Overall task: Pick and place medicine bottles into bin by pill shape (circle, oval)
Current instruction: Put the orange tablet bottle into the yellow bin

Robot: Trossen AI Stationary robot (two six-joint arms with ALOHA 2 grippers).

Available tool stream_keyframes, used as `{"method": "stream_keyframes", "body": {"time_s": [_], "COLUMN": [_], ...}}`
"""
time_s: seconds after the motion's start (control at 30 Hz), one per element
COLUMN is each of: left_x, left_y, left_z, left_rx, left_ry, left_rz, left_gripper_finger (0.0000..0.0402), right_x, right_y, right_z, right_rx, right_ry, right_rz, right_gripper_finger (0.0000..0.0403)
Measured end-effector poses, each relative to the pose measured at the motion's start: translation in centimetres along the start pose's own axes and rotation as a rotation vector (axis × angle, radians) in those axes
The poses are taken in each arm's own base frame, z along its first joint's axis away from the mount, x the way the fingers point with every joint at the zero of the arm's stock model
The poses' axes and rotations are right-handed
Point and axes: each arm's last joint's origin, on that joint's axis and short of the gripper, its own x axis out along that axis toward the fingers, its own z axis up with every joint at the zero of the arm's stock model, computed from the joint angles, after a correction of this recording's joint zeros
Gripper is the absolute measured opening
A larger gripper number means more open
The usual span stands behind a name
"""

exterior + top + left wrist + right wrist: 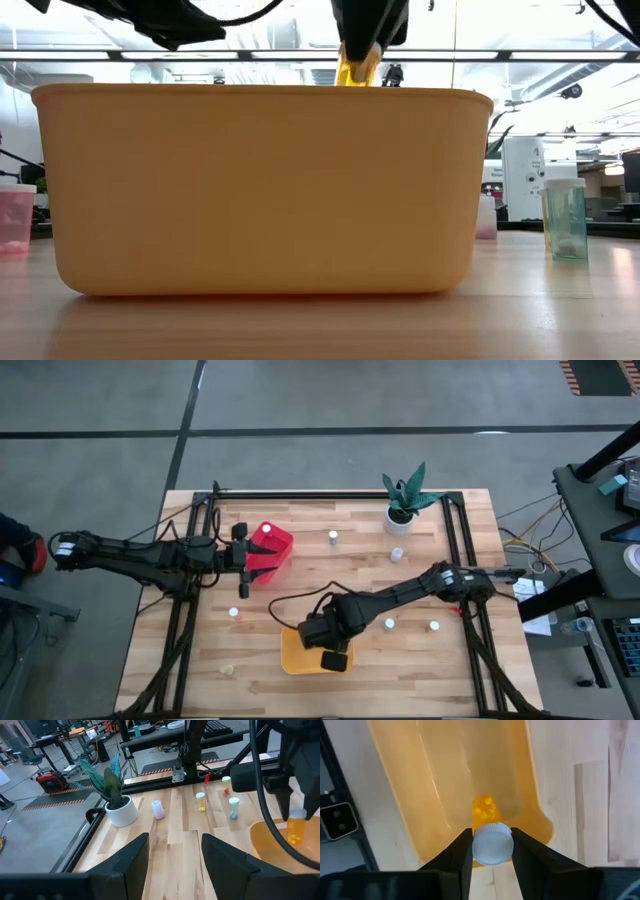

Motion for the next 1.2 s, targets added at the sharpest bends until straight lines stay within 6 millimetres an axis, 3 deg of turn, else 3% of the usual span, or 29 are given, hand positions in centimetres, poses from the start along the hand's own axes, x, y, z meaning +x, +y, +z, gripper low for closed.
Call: {"method": "stream_keyframes", "body": {"time_s": [0.9, 1.2], "left_x": [-0.1, -0.1], "left_y": [0.0, 0.0], "left_z": [0.0, 0.0], "left_rx": [0.01, 0.01], "left_ry": [-0.003, -0.004], "left_rz": [0.001, 0.001], "left_gripper_finger": [0.0167, 0.0167], "right_x": [6.3, 6.9], "right_y": [-0.2, -0.6], "right_z": [0.6, 0.6], "right_rx": [-0.072, -0.069], "right_ry": [0.123, 0.141], "right_rz": [-0.114, -0.125], "right_gripper_finger": [0.0105, 0.0107]}}
